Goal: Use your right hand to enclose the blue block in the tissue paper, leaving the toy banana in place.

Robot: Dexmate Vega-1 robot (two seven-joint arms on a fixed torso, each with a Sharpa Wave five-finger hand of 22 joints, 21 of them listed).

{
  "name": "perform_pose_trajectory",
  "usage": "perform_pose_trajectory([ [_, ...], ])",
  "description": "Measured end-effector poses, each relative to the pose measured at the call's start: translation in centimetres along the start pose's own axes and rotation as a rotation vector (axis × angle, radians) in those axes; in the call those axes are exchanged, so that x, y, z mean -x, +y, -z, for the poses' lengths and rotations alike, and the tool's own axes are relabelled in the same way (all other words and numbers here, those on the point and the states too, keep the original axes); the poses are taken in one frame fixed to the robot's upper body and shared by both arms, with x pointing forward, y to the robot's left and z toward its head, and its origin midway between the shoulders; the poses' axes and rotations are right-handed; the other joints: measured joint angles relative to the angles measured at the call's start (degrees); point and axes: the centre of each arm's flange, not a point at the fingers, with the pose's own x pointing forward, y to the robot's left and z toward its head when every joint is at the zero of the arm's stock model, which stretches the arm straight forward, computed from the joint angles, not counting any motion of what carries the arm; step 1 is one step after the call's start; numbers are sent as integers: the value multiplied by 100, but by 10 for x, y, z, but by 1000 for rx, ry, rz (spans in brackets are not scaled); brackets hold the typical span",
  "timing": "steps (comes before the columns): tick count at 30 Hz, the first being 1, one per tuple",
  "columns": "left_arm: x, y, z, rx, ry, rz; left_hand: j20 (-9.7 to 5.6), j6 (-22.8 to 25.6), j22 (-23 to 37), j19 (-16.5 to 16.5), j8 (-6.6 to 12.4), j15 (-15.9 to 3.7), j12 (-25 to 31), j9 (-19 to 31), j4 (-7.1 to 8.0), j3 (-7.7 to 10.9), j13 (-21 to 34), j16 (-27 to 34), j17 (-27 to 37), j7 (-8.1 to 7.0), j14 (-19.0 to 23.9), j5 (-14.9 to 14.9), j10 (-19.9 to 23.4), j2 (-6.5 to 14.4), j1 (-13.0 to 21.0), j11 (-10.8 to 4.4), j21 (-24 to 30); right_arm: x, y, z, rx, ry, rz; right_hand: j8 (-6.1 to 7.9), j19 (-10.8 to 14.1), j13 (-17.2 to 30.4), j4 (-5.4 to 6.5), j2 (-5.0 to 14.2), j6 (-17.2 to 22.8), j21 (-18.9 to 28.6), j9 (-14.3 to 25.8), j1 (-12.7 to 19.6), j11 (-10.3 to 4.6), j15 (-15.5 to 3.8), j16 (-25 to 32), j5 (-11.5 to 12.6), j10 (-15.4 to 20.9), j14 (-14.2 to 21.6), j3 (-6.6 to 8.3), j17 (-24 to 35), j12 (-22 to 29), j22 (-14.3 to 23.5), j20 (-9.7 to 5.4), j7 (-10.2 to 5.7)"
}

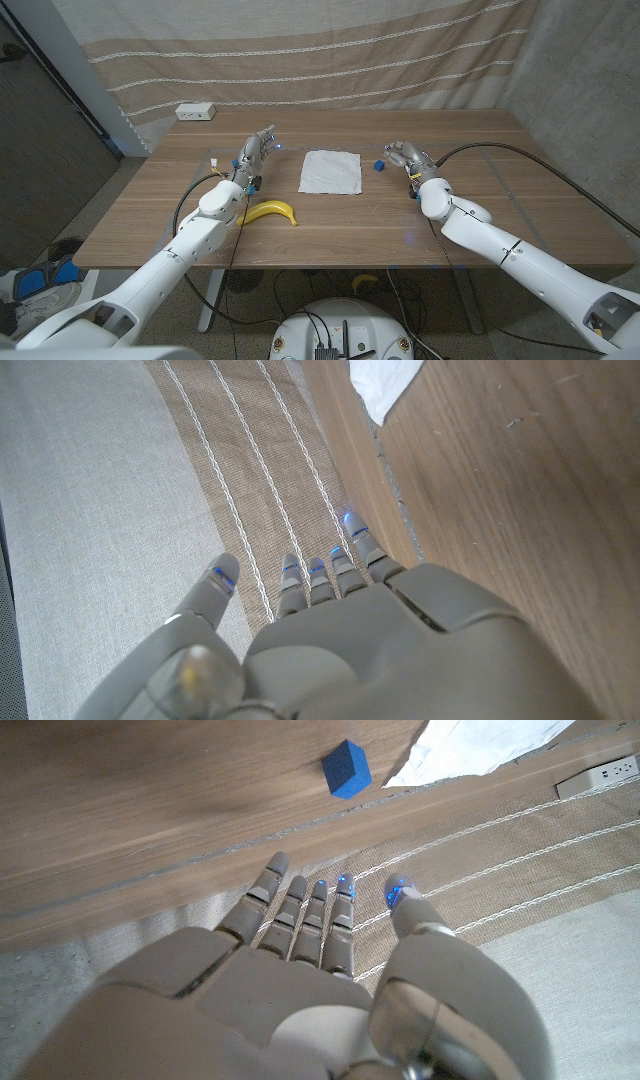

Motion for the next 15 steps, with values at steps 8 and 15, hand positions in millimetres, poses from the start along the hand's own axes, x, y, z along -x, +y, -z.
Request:
perform_pose_trajectory([
  [8,1,1,1,1,4,0,0,0,0,0,0,31,0,0,0,0,0,0,0,0,31,0,21,-31,-31,21,-23,-3,8,-1,39,8,-1,23,58,-9,-25,-120,152,8,0,241,-35,-18,29,-44,86,85,-25,-22,0,-15,-9,-31],
  [15,1,2,1,2,6,1,-1,31,0,0,0,31,0,-1,0,0,0,0,0,31,31,0,21,-31,-30,21,-22,-5,14,-2,66,13,-1,23,126,-15,-7,-186,225,9,0,428,-68,-7,50,-83,163,135,-42,-26,0,-2,4,-22],
])
